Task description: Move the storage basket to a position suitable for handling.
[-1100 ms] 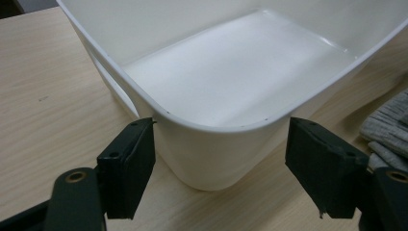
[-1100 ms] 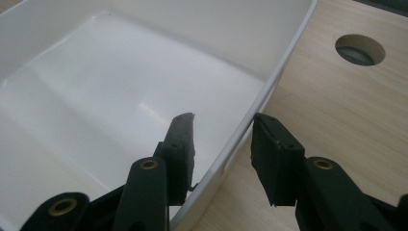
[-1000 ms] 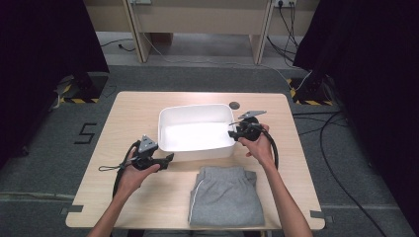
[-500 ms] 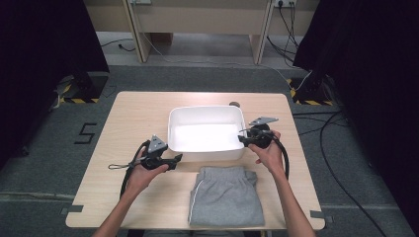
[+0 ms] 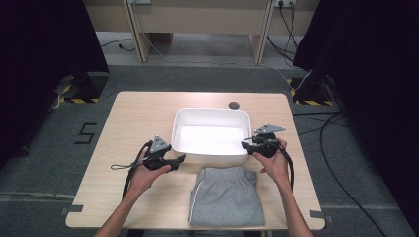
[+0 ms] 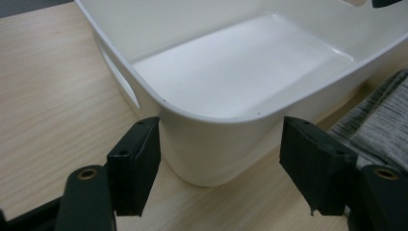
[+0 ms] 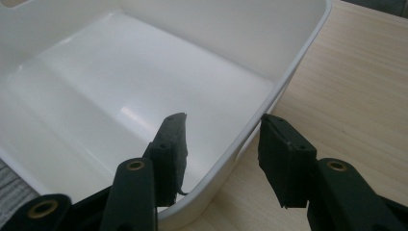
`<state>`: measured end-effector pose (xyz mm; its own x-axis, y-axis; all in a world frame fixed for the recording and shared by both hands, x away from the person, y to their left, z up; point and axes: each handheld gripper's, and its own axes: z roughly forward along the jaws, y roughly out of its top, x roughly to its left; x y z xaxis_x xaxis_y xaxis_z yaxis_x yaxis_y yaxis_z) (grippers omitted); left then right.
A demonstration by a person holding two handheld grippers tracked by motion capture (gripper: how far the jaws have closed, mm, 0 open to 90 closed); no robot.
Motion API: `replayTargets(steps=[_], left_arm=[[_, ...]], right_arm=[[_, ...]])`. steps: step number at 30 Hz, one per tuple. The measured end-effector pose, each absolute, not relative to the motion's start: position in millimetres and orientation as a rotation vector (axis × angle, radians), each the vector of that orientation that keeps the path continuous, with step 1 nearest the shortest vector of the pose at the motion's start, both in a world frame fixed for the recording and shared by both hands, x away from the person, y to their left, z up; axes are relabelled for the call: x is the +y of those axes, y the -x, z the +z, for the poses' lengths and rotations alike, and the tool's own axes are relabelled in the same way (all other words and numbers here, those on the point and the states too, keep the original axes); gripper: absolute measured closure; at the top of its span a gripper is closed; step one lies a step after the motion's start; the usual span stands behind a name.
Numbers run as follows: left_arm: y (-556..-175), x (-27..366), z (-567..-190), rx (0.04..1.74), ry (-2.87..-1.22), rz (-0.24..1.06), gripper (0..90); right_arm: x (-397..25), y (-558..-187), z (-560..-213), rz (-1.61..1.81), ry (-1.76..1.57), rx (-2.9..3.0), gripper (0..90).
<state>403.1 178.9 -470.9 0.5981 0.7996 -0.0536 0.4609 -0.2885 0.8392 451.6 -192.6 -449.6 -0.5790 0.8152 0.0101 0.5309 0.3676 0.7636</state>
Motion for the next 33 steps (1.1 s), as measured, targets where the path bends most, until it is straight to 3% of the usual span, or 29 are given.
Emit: replayTargets(steps=[5,11,22,33], left_arm=[[-402.9,176.2,-471.4,0.995,-1.945,0.493,30.7],[-392.4,182.0,-467.2,1.011,-1.901,0.449,27.9],[-353.4,193.3,-465.6,1.010,-1.844,0.397,20.2],[-313.1,188.3,-474.8,0.981,-1.849,0.384,15.2]], right_arm=[[-198.2,-450.6,-450.3,1.072,-1.179,2.254,52.7],[-204.2,-438.1,-440.2,1.170,-1.185,2.182,40.8],[-220.4,-385.9,-428.3,1.263,-1.146,2.117,33.1],[-236.2,-345.2,-443.7,1.295,-1.122,2.123,24.3]])
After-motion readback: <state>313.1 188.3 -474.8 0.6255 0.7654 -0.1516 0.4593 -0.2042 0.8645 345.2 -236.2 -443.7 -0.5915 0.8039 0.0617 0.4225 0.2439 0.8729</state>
